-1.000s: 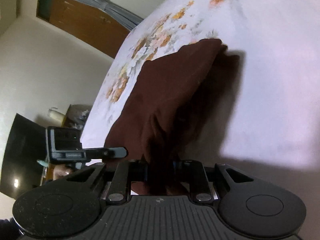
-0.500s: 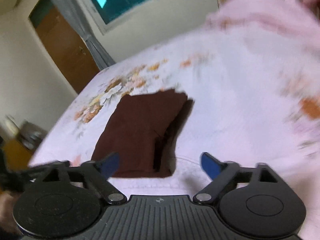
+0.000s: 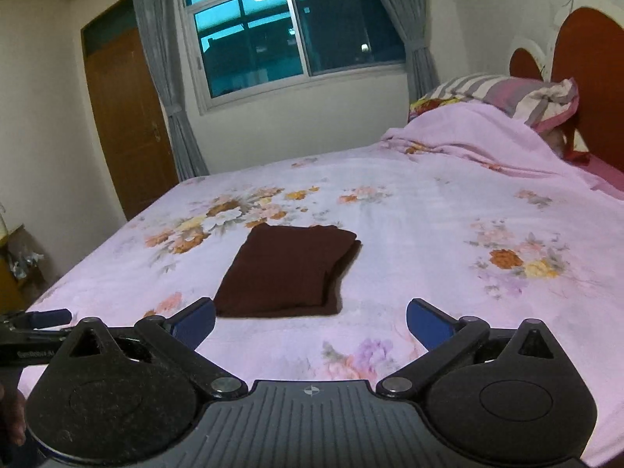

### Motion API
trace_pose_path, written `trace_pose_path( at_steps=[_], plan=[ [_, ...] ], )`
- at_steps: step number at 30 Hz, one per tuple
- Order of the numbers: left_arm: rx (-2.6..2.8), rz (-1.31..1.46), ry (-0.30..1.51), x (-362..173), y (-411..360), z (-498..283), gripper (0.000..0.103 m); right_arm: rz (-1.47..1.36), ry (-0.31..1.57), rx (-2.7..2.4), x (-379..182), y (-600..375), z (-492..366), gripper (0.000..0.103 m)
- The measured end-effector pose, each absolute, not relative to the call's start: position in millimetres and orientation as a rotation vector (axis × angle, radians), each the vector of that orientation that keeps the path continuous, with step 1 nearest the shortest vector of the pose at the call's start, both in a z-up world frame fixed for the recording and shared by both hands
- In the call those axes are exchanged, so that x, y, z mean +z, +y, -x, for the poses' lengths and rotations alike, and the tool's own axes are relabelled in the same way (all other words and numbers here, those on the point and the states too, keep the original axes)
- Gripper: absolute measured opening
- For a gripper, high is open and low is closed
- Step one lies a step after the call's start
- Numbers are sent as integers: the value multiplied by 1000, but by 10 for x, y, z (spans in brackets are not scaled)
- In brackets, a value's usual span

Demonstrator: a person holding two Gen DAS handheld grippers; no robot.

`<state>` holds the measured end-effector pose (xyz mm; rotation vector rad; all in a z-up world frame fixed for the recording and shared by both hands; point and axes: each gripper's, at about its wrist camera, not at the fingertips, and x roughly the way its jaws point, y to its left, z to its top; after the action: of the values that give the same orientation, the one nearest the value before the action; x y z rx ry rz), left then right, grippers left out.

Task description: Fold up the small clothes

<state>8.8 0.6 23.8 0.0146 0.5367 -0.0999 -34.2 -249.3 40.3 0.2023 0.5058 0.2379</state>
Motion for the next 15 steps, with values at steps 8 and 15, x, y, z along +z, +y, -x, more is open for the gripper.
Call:
trace_pose_path(
  at_steps=[8, 15],
  plan=[
    [-130, -8, 495, 413, -67, 164, 91, -151, 454, 266, 636, -2524, 878, 103],
    [-132, -46, 464, 437, -169, 320, 91, -113, 415, 271, 741, -2452, 956, 103]
  ],
)
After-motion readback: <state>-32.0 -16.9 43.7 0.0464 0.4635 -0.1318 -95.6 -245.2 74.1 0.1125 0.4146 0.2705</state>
